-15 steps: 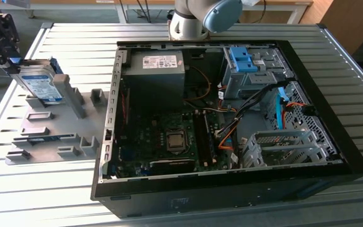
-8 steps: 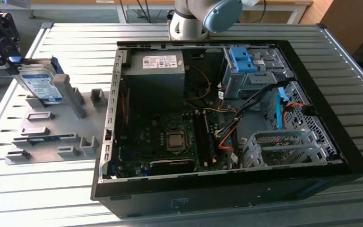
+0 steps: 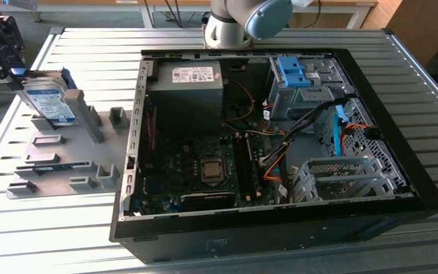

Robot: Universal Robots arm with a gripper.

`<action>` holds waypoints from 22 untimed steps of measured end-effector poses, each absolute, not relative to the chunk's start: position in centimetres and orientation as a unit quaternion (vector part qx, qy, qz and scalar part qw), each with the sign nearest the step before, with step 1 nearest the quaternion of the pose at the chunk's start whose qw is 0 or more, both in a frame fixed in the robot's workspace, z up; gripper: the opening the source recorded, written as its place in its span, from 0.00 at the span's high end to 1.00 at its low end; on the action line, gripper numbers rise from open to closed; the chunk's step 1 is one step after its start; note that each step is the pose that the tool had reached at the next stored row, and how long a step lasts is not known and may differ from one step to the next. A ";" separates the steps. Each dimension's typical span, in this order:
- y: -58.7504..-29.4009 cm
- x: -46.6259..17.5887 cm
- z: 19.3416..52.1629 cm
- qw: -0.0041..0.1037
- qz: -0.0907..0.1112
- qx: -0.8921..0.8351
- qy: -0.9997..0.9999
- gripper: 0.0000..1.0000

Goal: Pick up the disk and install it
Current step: 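Pick up the disk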

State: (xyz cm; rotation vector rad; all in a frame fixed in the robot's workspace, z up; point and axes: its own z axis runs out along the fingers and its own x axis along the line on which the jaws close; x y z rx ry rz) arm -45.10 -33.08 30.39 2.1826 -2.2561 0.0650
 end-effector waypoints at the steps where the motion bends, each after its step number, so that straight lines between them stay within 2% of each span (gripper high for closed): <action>1: -33.1 -45.1 30.4 0.001 0.021 0.695 -0.719 0.56; 22: -33.0 -45.1 30.4 0.000 0.020 0.693 -0.720 0.56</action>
